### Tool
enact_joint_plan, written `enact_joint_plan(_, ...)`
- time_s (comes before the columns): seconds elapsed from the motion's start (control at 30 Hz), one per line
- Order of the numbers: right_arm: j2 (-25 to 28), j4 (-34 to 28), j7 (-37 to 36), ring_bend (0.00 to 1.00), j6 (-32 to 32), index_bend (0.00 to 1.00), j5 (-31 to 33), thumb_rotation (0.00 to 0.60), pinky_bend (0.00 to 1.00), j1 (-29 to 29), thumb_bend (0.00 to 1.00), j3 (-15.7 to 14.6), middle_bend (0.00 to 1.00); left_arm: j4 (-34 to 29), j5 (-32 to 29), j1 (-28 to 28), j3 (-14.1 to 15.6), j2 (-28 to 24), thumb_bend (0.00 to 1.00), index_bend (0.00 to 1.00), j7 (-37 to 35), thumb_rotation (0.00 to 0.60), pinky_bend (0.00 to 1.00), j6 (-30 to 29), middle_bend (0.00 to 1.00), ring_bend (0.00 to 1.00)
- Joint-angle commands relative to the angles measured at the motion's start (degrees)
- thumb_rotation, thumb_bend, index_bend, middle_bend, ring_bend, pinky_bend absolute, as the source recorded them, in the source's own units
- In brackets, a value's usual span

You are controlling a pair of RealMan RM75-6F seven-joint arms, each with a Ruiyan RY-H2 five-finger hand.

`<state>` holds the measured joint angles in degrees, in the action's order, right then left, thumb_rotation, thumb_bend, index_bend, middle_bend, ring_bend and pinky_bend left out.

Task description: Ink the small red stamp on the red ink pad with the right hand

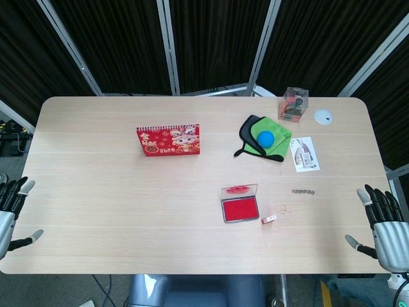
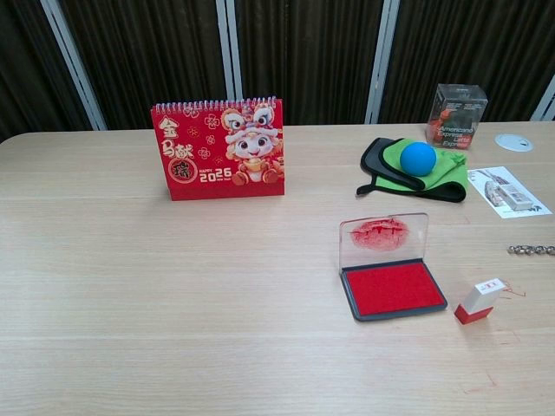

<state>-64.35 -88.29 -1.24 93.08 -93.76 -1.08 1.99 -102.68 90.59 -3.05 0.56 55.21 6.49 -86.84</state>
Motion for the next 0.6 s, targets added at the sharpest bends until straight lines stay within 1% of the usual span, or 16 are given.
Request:
enact_joint_plan(0.03, -0.01, -0.08, -0.06, 0.0, -0.17, 0.0, 0.05, 0.6, 0.0, -0.05, 0.0, -0.04, 0.0, -0.03, -0.03, 0.03, 0.0, -0.07, 0.0, 0.0, -0.13, 0.6, 0.0, -0.01, 0.0, 0.0)
enact_joint_plan(0.17, -0.25, 0.16, 0.08, 0.0, -0.25, 0.0, -0.21, 0.6, 0.0, -0.25, 0.0, 0.02, 0.0, -0.1, -0.31, -0.01, -0.09, -0.11, 0.0, 0.0, -0.16, 0.6, 0.0, 0.14, 0.0, 0.0)
enact_joint_plan(0.2, -0.34, 0.29, 0.06, 0.01, -0.47, 0.0, -0.37, 0.6, 0.07, -0.43, 0.0, -0.02, 0.0, -0.13, -0.45, -0.03, -0.13, -0.12, 0.0, 0.0, -0.16, 0.6, 0.0, 0.22, 0.0, 0.0)
enact_joint_plan(0.27, -0.6, 0.63, 0.41, 0.14, -1.24, 0.0, -0.59, 0.6, 0.34, -1.13, 0.0, 0.18, 0.0, -0.17, -0.8, -0.11, -0.26, -0.1, 0.0, 0.0, 0.08, 0.6, 0.0, 0.41, 0.0, 0.0)
enact_joint_plan(0.3, -0.85, 0.94, 0.61, 0.27, -1.6, 0.0, -1.02, 0.6, 0.54, -1.73, 0.0, 0.4, 0.0, -0.18, -0.96, -0.1, -0.33, -0.07, 0.0, 0.0, 0.18, 0.6, 0.0, 0.39, 0.0, 0.0)
enact_joint_plan(0.33, -1.3, 1.46, 0.61, 0.4, -2.08, 0.0, -1.98, 0.6, 0.68, -2.71, 0.0, 0.66, 0.0, -0.1, -1.22, -0.07, -0.45, 0.0, 0.0, 0.0, 0.37, 0.6, 0.0, 0.33, 0.0, 0.0)
enact_joint_plan(0.37, -1.87, 2.19, 0.76, 0.5, -2.84, 0.0, -2.71, 0.6, 0.77, -3.78, 0.0, 0.95, 0.0, -0.07, -1.52, -0.06, -0.54, 0.1, 0.0, 0.0, 0.55, 0.6, 0.0, 0.36, 0.0, 0.0)
enact_joint_plan(0.43, -3.26, 4.2, 2.23, 0.6, -6.12, 0.0, -4.14, 0.6, 0.86, -6.95, 0.0, 1.56, 0.0, -0.13, -2.56, -0.28, -0.79, 0.42, 0.0, 0.0, 1.21, 0.6, 0.0, 1.03, 0.0, 0.0)
enact_joint_plan(0.47, -3.8, 4.88, 2.8, 0.64, -7.93, 0.0, -4.47, 0.6, 0.89, -8.37, 0.0, 1.71, 0.0, -0.16, -3.02, -0.42, -0.96, 0.61, 0.0, 0.0, 1.76, 0.6, 0.0, 1.31, 0.0, 0.0)
enact_joint_plan(0.53, -4.18, 5.04, 3.12, 0.67, -12.5, 0.0, -5.09, 0.6, 0.94, -11.31, 0.0, 1.43, 0.0, -0.14, -3.92, -0.68, -1.3, 1.13, 0.0, 0.0, 3.14, 0.6, 0.0, 1.76, 0.0, 0.0)
enact_joint_plan(0.6, -4.24, 4.79, 2.75, 0.7, -14.92, 0.0, -5.59, 0.6, 0.96, -12.86, 0.0, 1.16, 0.0, -0.12, -4.32, -0.76, -1.41, 1.35, 0.0, 0.0, 3.71, 0.6, 0.0, 1.96, 0.0, 0.0)
